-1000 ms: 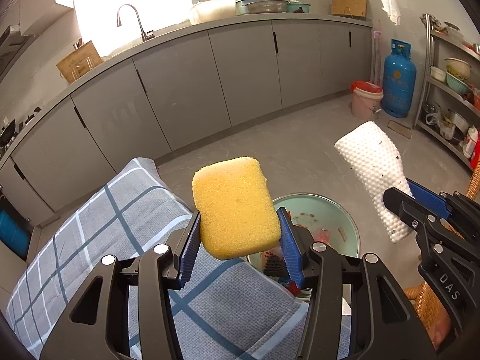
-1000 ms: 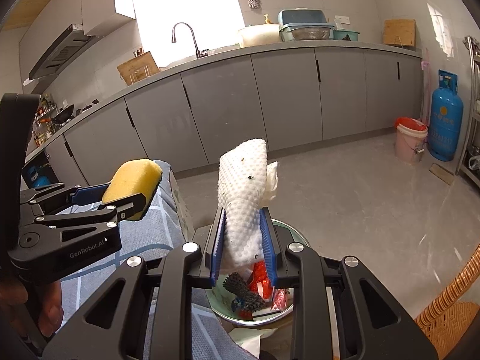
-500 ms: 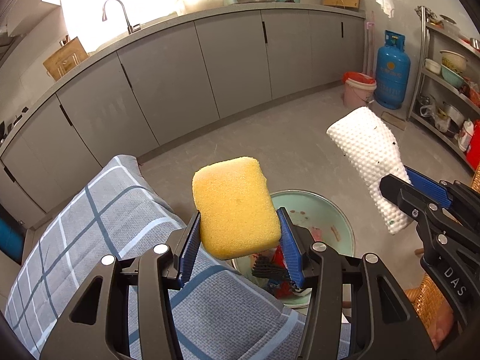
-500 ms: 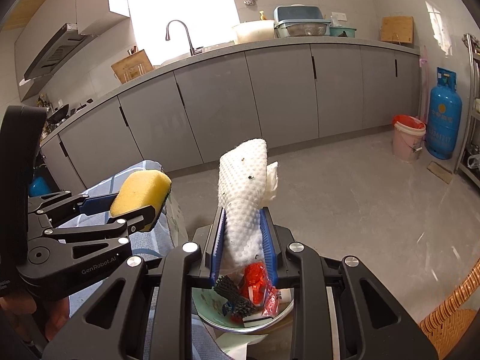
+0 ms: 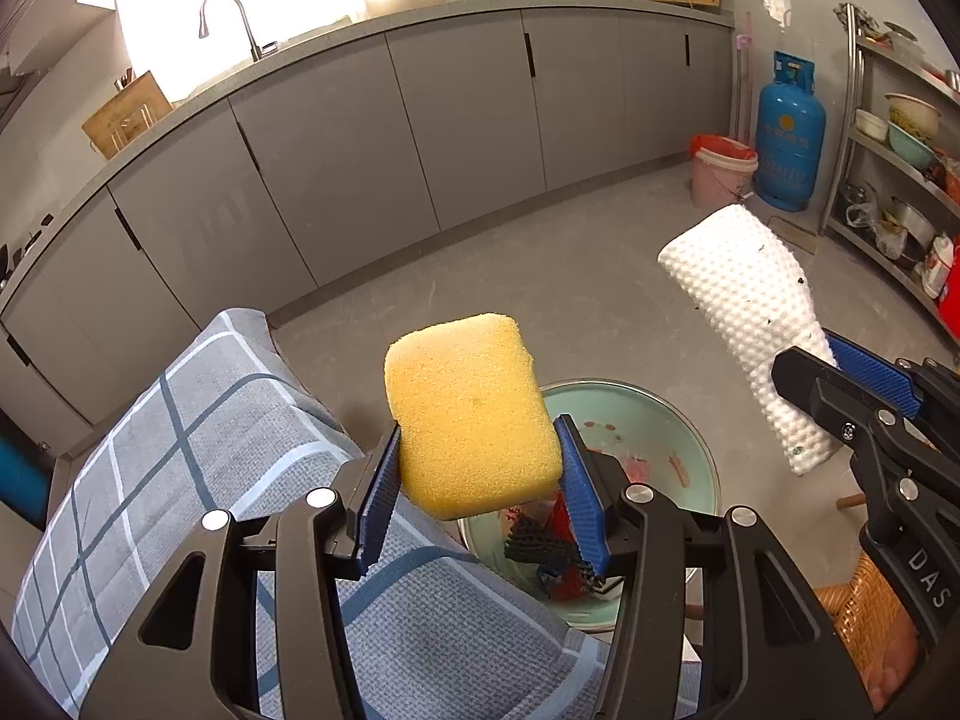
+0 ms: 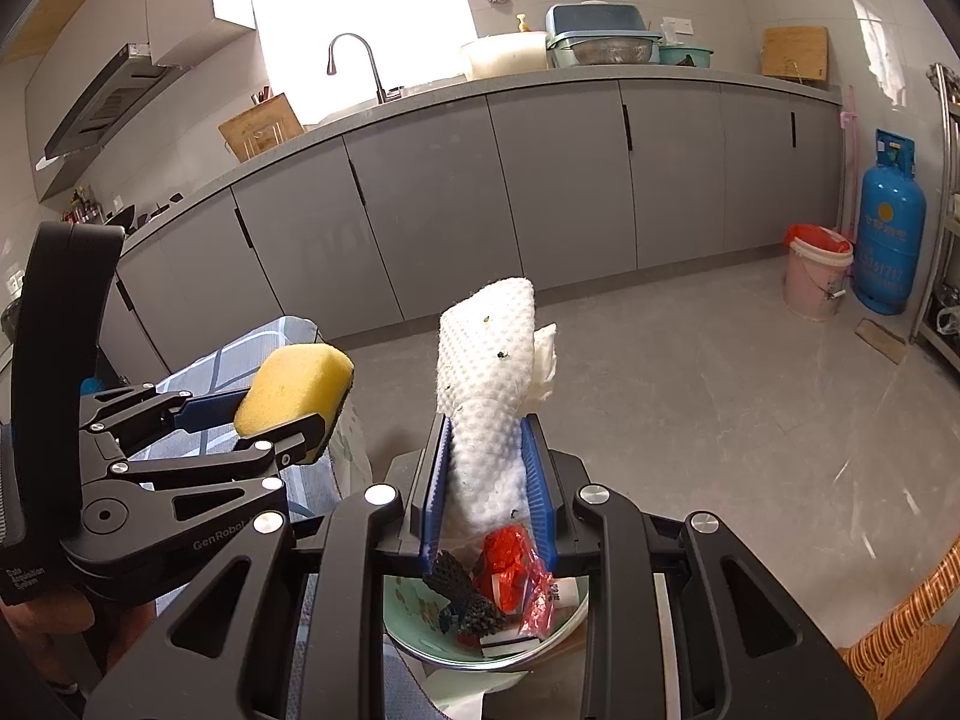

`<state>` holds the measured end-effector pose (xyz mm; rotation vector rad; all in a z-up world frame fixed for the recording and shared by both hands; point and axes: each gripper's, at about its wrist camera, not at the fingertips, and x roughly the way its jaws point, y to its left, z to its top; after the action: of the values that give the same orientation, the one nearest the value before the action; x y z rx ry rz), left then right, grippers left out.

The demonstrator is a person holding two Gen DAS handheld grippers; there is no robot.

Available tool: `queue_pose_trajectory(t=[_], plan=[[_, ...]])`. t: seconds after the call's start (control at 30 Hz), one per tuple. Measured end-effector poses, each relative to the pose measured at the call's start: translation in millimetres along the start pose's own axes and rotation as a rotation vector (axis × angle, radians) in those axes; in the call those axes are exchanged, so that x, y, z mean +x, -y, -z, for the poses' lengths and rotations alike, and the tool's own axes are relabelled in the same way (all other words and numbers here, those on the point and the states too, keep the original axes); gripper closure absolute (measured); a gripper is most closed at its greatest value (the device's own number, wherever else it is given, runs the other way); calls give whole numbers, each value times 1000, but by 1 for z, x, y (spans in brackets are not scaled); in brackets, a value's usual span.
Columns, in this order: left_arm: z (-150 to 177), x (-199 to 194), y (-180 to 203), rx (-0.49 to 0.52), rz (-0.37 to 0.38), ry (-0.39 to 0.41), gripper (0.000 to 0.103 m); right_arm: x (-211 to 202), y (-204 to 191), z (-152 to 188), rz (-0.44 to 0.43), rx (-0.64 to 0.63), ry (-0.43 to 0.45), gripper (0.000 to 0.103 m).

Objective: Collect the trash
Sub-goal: 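Carry the white cloth and yellow sponge over the green basin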

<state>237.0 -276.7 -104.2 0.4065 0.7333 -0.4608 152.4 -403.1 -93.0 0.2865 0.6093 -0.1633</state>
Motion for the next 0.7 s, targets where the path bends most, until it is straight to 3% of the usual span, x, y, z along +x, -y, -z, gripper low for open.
queue_pose_trajectory(t=[0.7], plan=[[-3, 22, -2, -11, 9, -27, 52, 25, -1, -3, -6, -8, -32, 76]])
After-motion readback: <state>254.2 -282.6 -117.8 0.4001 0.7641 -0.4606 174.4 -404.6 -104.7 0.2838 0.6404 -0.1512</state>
